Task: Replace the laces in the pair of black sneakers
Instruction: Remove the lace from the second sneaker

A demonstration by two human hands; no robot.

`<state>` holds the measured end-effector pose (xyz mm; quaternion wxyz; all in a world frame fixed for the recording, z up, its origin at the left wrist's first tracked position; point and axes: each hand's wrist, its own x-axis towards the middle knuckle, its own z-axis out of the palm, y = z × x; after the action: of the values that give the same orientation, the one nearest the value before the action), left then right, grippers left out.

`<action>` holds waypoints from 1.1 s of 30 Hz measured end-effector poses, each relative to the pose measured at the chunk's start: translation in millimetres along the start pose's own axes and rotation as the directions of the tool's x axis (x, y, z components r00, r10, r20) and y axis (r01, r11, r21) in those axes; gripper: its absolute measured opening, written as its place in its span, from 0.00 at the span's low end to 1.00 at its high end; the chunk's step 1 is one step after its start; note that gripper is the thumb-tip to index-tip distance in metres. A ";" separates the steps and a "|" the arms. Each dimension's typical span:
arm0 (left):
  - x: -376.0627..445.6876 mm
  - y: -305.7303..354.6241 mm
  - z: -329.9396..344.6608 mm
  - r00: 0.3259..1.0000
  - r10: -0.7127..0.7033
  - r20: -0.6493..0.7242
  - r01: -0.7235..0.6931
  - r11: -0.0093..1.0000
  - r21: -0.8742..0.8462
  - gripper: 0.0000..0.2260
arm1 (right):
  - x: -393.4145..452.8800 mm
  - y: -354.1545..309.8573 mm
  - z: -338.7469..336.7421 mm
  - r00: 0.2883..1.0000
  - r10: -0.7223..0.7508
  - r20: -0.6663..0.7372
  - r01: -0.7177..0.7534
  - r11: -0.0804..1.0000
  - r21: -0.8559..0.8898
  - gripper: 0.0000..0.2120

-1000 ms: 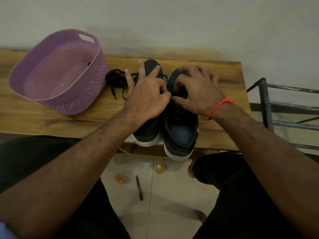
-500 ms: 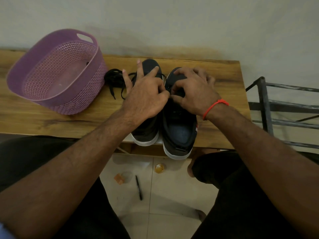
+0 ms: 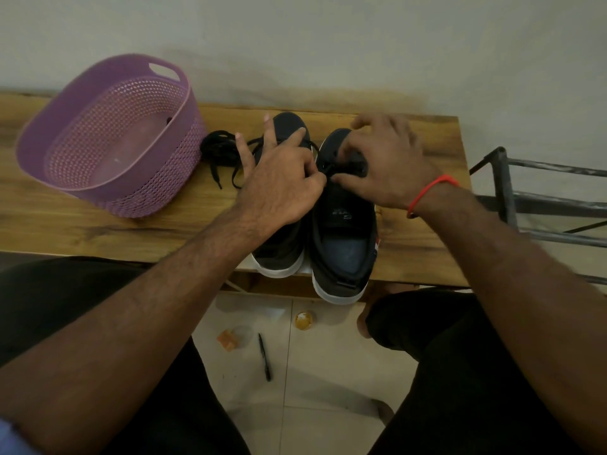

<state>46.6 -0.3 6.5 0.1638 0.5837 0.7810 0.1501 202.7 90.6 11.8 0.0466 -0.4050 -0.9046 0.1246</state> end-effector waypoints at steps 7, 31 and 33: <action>-0.6 0.0 0.0 1.000 -0.004 0.003 0.004 1.000 -0.003 0.06 | 0.7 -6.3 5.4 0.999 0.021 -0.033 -0.021 1.000 0.012 0.06; -3.4 3.7 -3.3 0.999 -0.032 0.029 0.032 0.999 -0.018 0.07 | 1.5 -7.2 8.6 0.998 -0.042 0.049 0.044 0.999 -0.029 0.09; -3.3 3.4 -2.8 0.999 -0.035 0.028 0.035 0.999 -0.020 0.07 | 4.4 0.9 -0.5 1.000 0.028 -0.005 -0.028 1.000 0.008 0.06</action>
<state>49.2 -2.7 10.7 0.1831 0.5702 0.7872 0.1472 200.5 94.6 12.0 0.0488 -0.4178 -0.8982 0.1279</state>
